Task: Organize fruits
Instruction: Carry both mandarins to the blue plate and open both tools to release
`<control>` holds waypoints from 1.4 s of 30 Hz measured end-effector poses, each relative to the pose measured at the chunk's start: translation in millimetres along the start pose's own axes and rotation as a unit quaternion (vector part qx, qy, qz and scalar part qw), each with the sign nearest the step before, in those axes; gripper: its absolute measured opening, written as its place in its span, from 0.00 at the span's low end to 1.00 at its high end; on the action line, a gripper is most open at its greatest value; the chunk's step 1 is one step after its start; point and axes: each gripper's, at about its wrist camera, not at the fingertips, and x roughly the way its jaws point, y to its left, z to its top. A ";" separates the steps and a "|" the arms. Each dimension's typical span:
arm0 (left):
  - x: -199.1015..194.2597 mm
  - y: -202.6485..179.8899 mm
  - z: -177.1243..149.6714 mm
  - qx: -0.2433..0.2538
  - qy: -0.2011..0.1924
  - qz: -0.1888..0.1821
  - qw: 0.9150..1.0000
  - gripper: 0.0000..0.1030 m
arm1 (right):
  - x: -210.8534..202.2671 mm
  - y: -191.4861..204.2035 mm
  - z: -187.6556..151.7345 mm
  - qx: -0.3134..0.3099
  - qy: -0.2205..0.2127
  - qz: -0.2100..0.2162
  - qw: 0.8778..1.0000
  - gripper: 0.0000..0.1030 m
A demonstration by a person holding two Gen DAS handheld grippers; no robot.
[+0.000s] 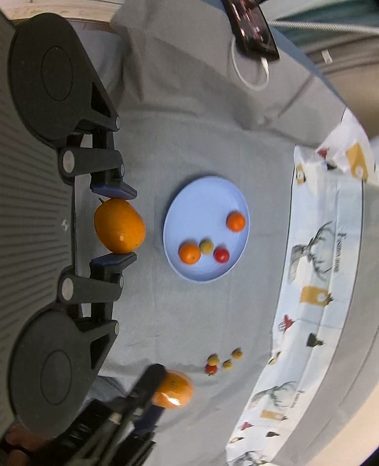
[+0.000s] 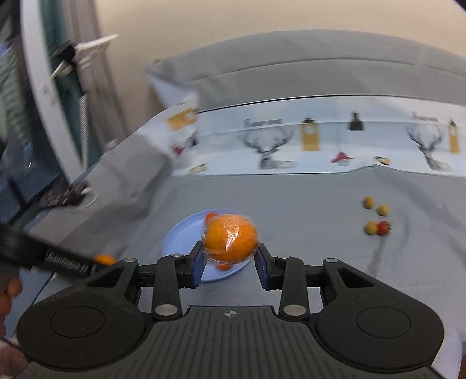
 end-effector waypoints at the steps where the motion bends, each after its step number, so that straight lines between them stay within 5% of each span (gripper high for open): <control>1: -2.6 5.3 -1.8 -0.006 -0.004 0.002 1.000 0.42 | -1.5 7.9 0.4 -0.011 0.002 0.002 1.000 0.37; 7: -13.0 27.9 -6.6 -0.031 -0.021 0.010 0.999 0.42 | -7.1 40.2 -1.5 -0.058 0.002 -0.002 0.998 0.37; 21: -8.3 34.6 -0.7 -0.042 -0.026 0.024 0.999 0.42 | -4.6 47.8 -4.3 -0.073 0.015 -0.018 0.997 0.37; 42: 57.3 24.7 45.2 -0.015 0.014 0.055 0.998 0.42 | 57.4 34.7 -0.4 -0.055 0.063 -0.023 0.996 0.37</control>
